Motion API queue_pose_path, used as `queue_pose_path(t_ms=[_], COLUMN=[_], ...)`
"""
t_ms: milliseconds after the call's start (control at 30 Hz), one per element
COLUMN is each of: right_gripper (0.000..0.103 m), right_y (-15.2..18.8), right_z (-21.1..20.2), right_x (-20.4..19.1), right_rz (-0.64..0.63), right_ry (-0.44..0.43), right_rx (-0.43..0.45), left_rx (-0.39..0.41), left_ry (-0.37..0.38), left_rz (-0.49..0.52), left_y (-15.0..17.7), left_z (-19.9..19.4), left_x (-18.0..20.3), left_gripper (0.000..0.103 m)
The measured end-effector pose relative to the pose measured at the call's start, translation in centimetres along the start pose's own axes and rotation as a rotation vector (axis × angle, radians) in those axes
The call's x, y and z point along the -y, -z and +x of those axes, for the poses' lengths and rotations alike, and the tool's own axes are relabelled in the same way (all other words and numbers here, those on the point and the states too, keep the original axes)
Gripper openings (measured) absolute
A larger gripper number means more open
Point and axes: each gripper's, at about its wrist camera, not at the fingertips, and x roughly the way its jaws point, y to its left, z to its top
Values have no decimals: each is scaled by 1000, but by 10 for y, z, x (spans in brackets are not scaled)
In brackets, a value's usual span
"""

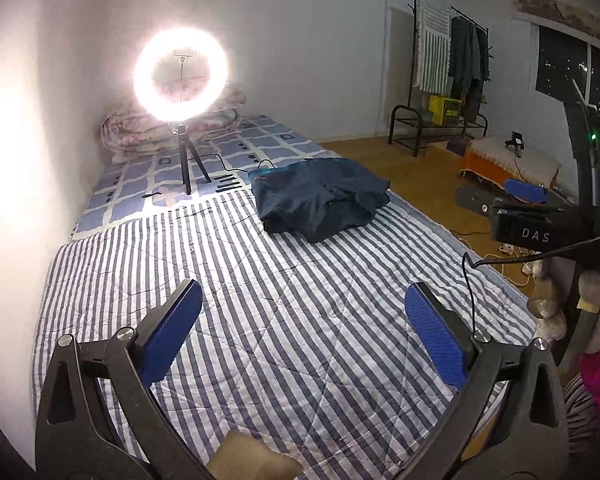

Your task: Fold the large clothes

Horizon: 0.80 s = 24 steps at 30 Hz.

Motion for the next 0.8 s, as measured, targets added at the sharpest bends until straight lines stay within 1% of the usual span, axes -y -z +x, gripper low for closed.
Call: queue_pose_path(t_ms=[800], right_gripper=[103], right_y=[1], right_z=[4], right_x=[2], right_rz=[-4], right_ry=[-14], right_rx=[-9], left_rx=[4], left_ry=[-16], left_rz=[22], left_y=[0], left_z=[-6], left_x=[7], left_gripper=[103])
